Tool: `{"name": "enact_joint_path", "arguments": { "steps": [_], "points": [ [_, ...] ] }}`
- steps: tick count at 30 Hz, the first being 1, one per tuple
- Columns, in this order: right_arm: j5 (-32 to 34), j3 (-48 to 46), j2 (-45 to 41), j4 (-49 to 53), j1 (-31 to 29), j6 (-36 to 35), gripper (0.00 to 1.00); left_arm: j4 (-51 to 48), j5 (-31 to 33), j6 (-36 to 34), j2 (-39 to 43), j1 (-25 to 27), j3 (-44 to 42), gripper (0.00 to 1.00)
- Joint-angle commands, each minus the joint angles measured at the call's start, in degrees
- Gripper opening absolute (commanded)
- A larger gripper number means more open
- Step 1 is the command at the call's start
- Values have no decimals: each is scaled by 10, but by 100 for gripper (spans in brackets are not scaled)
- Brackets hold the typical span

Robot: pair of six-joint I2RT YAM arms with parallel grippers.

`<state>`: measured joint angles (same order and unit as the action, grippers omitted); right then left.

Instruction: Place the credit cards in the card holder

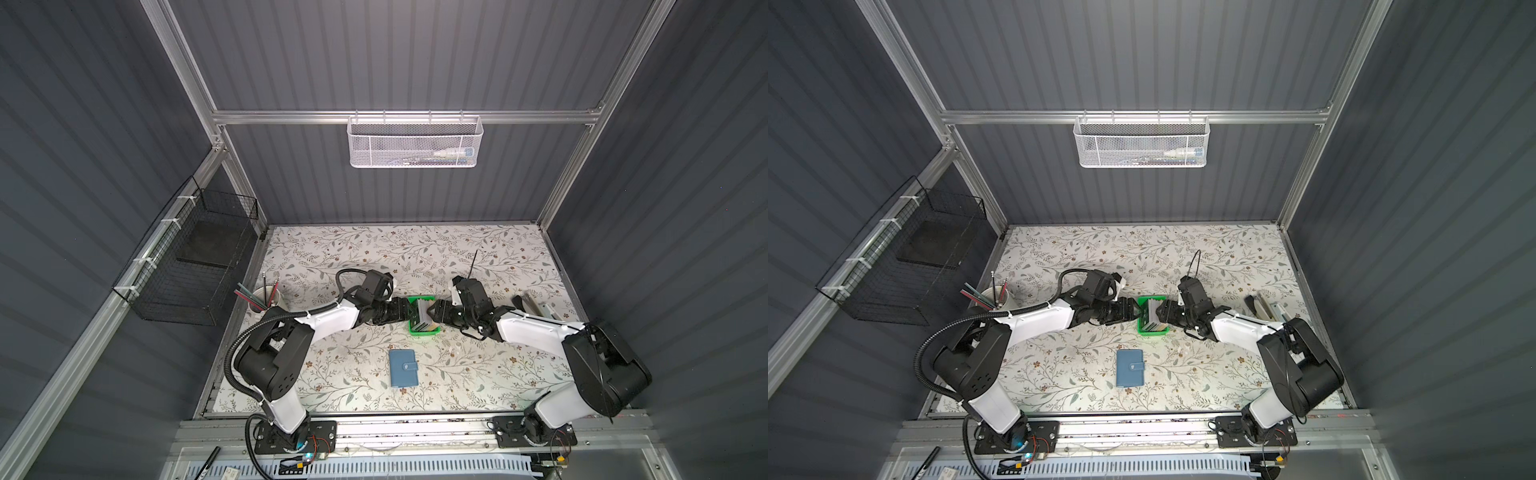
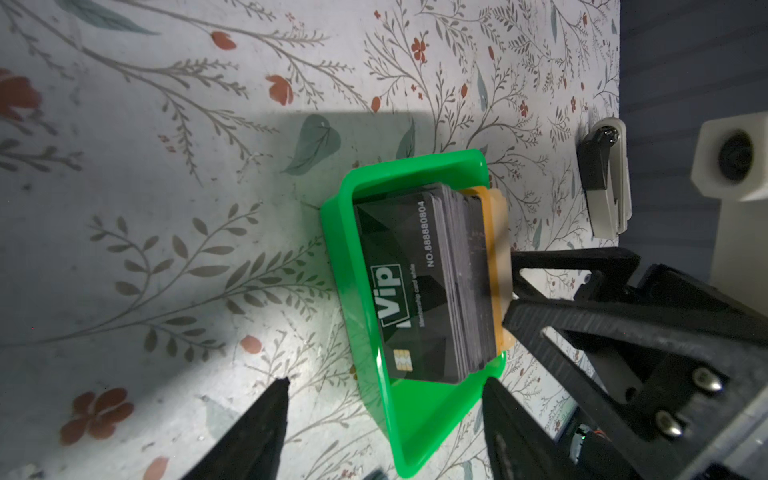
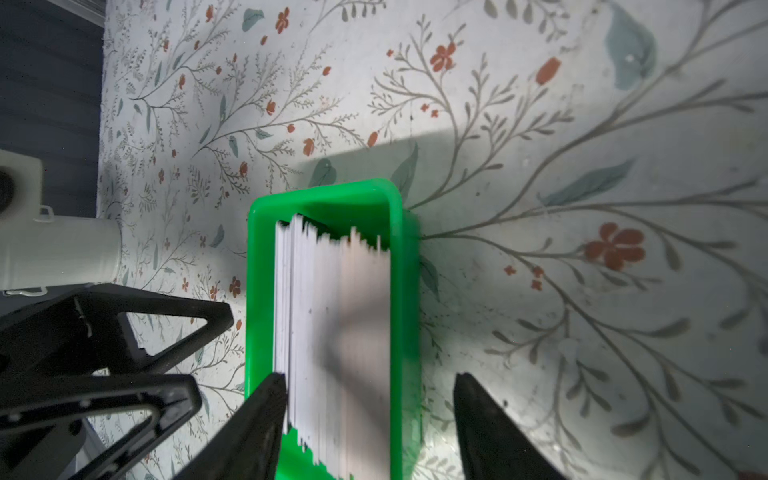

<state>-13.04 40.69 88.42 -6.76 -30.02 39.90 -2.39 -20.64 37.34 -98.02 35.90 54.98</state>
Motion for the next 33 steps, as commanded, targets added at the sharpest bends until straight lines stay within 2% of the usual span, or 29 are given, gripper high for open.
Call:
{"name": "enact_joint_path", "arguments": {
  "steps": [1,5,19,33],
  "points": [
    [-28,7,14,-44,3,-1,60,17,-10,11,-5,-1,-7,72],
    [-35,3,20,-64,0,7,57,18,-10,14,-9,-1,-6,69],
    [-17,21,22,-56,-39,12,56,-3,13,16,4,-1,-18,61],
    [22,41,37,-34,-63,20,59,-13,13,18,37,0,-43,60]
  ]
}}
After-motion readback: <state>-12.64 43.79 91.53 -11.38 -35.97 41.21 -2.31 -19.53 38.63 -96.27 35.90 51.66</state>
